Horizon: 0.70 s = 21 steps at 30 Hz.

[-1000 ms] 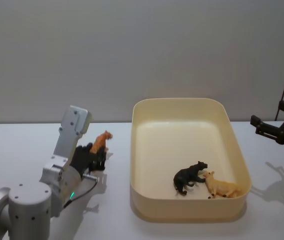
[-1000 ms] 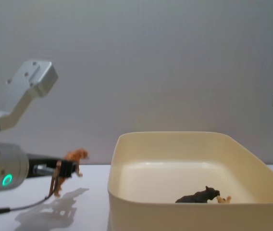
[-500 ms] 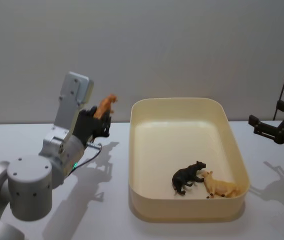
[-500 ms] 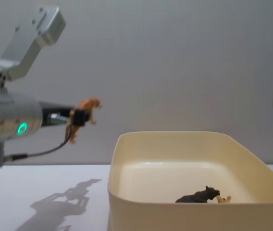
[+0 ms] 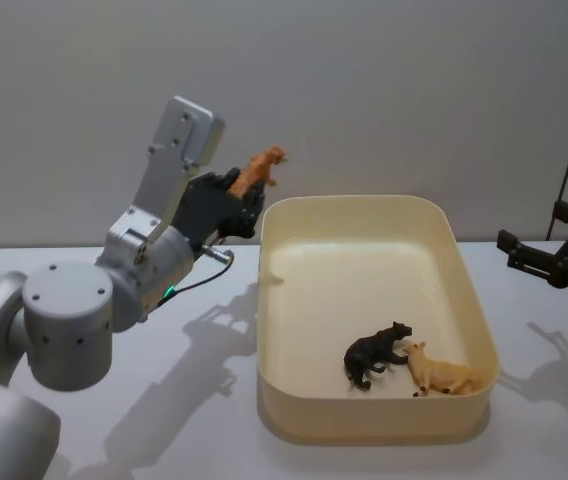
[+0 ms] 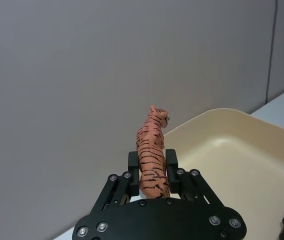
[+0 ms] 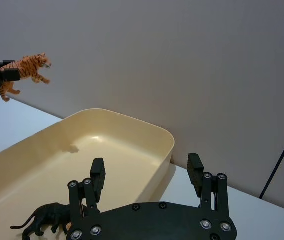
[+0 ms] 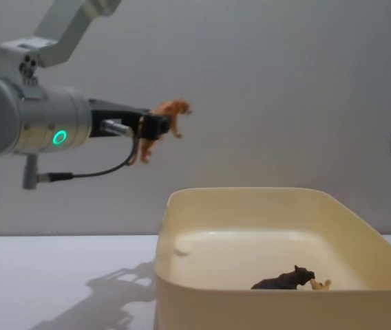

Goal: Pick up the toy alternately with two hands and place it into the central storage box.

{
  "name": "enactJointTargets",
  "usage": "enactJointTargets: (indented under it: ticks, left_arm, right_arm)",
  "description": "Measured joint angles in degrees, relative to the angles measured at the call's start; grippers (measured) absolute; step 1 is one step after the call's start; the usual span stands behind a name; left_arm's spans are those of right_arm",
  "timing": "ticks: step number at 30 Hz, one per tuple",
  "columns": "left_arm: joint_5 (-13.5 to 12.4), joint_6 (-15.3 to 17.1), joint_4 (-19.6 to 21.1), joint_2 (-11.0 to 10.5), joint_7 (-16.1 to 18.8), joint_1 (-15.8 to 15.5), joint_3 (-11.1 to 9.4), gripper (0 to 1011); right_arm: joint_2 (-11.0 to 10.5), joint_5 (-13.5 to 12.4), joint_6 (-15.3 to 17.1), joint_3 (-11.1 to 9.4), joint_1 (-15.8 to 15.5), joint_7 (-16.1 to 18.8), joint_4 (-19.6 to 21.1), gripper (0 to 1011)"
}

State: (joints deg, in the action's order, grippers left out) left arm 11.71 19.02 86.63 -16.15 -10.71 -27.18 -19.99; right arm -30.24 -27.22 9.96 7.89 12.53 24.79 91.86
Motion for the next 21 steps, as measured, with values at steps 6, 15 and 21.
enactJointTargets:
  ticks: [6, 15, 21]
  left_arm:
    - [-2.56, -0.77, -1.80, 0.49, -6.10, -2.21, -0.45, 288]
    - [-8.24, -2.58, -4.87, 0.99, -14.57, -5.09, -1.42, 288]
    - [-12.19, -4.38, -6.88, 1.31, -18.50, -6.60, -2.14, 288]
  right_arm:
    - [0.00, 0.00, 0.00, 0.00, 0.00, 0.00, 0.00, 1001]
    - [0.00, 0.00, 0.00, 0.00, 0.00, 0.00, 0.00, 1001]
    - [0.00, 0.00, 0.00, 0.00, 0.00, 0.00, 0.00, 1001]
